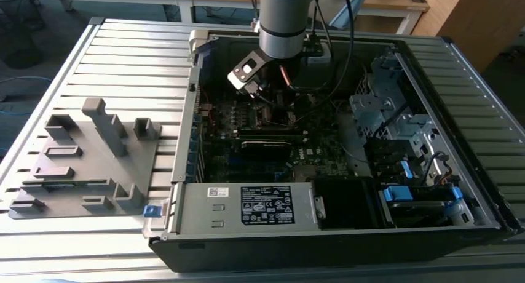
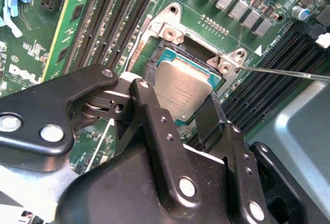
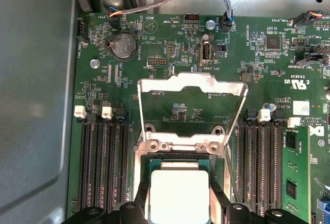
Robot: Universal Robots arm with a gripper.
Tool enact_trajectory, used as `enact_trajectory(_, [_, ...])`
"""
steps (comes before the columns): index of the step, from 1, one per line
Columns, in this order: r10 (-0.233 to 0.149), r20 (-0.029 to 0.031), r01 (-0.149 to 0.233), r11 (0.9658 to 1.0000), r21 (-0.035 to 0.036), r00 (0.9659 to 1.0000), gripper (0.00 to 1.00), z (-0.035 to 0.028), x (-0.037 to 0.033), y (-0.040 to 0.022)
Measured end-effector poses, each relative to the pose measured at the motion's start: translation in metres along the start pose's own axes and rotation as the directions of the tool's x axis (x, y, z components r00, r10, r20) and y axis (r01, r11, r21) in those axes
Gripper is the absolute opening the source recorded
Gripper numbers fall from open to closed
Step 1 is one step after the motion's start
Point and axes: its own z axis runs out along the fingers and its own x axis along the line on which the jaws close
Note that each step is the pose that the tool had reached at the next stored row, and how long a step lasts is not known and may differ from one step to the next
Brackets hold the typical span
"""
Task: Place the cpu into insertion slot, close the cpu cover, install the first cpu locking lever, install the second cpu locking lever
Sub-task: 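Place the cpu into insertion slot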
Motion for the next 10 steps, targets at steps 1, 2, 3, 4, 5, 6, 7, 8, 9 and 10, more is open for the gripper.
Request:
enact_trajectory(1, [0.000, -0.0001, 0.000, 1.0000, 0.0000, 1.0000, 0.54, 0.0000, 0.0000, 0.0000])
enact_trajectory(2, [0.000, 0.0000, 0.000, 1.0000, 0.0001, 1.0000, 0.54, 0.0001, -0.0006, -0.0001])
enact_trajectory(3, [0.000, 0.0001, 0.000, 1.0000, 0.0001, 1.0000, 0.54, 0.0003, -0.0008, -0.0001])
enact_trajectory(4, [0.000, 0.0002, 0.000, 1.0000, 0.0001, 1.0000, 0.54, 0.0004, -0.0008, -0.0001])
enact_trajectory(5, [0.000, 0.0002, 0.000, 1.0000, 0.0000, 1.0000, 0.54, 0.0006, -0.0008, -0.0001])
enact_trajectory(6, [0.000, 0.0002, 0.000, 1.0000, 0.0000, 1.0000, 0.54, 0.0007, -0.0008, -0.0001])
enact_trajectory(7, [0.000, 0.0003, 0.000, 1.0000, 0.0000, 1.0000, 0.54, 0.0008, -0.0008, -0.0001])
enact_trajectory(8, [0.000, 0.0002, 0.000, 1.0000, 0.0000, 1.0000, 0.54, 0.0010, -0.0008, -0.0001])
enact_trajectory(9, [0.000, 0.0001, 0.000, 1.0000, 0.0000, 1.0000, 0.54, 0.0012, -0.0008, -0.0001])
enact_trajectory(10, [0.000, 0.0003, 0.000, 1.0000, 0.0001, 1.0000, 0.54, 0.0012, -0.0008, -0.0001])
